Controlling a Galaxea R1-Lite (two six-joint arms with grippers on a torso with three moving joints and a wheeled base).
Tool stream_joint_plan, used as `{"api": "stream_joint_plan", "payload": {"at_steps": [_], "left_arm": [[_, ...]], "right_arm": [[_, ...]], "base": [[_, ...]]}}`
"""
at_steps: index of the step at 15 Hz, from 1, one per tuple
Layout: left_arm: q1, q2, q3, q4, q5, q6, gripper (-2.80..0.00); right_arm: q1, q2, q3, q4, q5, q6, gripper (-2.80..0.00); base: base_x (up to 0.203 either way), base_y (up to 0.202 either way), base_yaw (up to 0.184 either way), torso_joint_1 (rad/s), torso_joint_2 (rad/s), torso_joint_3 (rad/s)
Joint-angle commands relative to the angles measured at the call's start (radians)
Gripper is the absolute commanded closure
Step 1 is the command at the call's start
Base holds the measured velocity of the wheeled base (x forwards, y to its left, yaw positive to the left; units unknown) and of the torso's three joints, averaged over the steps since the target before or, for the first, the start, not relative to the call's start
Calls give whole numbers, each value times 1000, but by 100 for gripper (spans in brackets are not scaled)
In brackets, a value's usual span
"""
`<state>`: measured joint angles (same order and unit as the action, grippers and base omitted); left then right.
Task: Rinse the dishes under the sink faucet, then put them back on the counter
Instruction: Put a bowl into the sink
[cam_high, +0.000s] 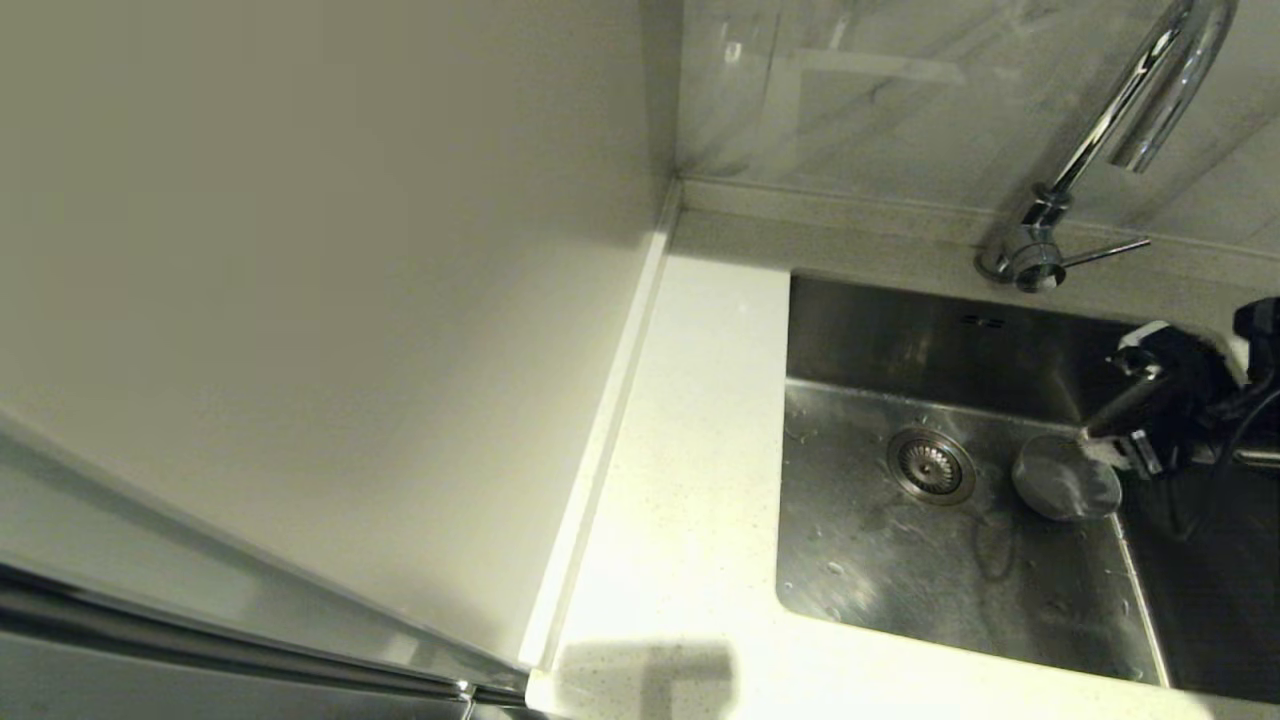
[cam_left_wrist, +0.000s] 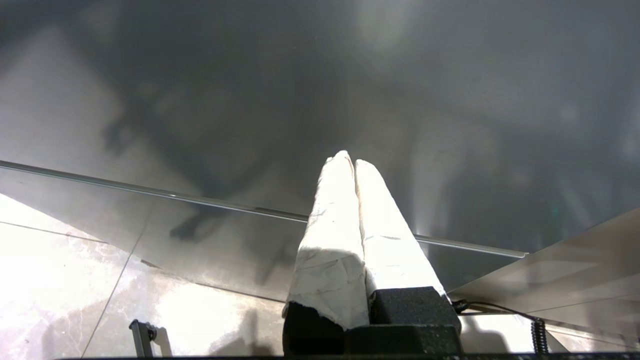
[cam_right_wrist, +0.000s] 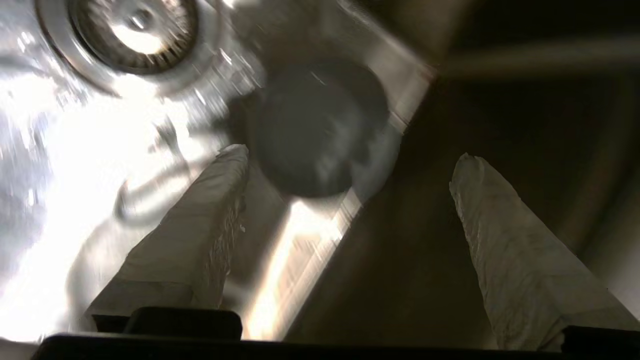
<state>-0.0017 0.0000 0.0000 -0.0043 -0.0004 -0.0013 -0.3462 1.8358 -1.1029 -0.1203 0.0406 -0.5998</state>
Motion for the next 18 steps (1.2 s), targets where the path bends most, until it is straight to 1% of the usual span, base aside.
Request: {"api": "stream_joint_plan", "payload": {"at_steps": [1, 3, 4, 5, 6, 8, 10, 13, 15, 17, 18], "left_arm": [[0, 0, 2, 0, 0, 0, 0], [0, 0, 2, 0, 0, 0, 0], [0, 0, 3, 0, -1, 0, 0], [0, 0, 3, 0, 0, 0, 0], [0, 0, 3, 0, -1, 0, 0], [0, 0, 2, 0, 0, 0, 0], [0, -1, 3, 0, -1, 0, 0], [0, 0, 3, 0, -1, 0, 0], [0, 0, 3, 0, -1, 0, 0], [0, 0, 3, 0, 0, 0, 0], [0, 0, 3, 0, -1, 0, 0]], "right_arm": [[-3, -235, -32, 273, -109, -3, -280], [-9, -334, -51, 443, -281, 0, -280], [-14, -370, -55, 501, -349, 7, -280], [-27, -400, -62, 564, -386, 36, -280], [-35, -420, -71, 632, -398, 80, -280], [-40, -458, -105, 818, -429, 163, -280], [-42, -501, -145, 975, -466, 230, -280], [-44, -546, -152, 1074, -473, 331, -280], [-72, -546, -152, 1118, -472, 394, -280], [-129, -535, -151, 1124, -457, 405, -280], [-160, -517, -151, 1125, -433, 414, -280]], "base": [[0, 0, 0, 0, 0, 0], [0, 0, 0, 0, 0, 0], [0, 0, 0, 0, 0, 0], [0, 0, 0, 0, 0, 0], [0, 0, 0, 0, 0, 0], [0, 0, 0, 0, 0, 0], [0, 0, 0, 0, 0, 0], [0, 0, 0, 0, 0, 0], [0, 0, 0, 0, 0, 0], [0, 0, 0, 0, 0, 0], [0, 0, 0, 0, 0, 0]]}}
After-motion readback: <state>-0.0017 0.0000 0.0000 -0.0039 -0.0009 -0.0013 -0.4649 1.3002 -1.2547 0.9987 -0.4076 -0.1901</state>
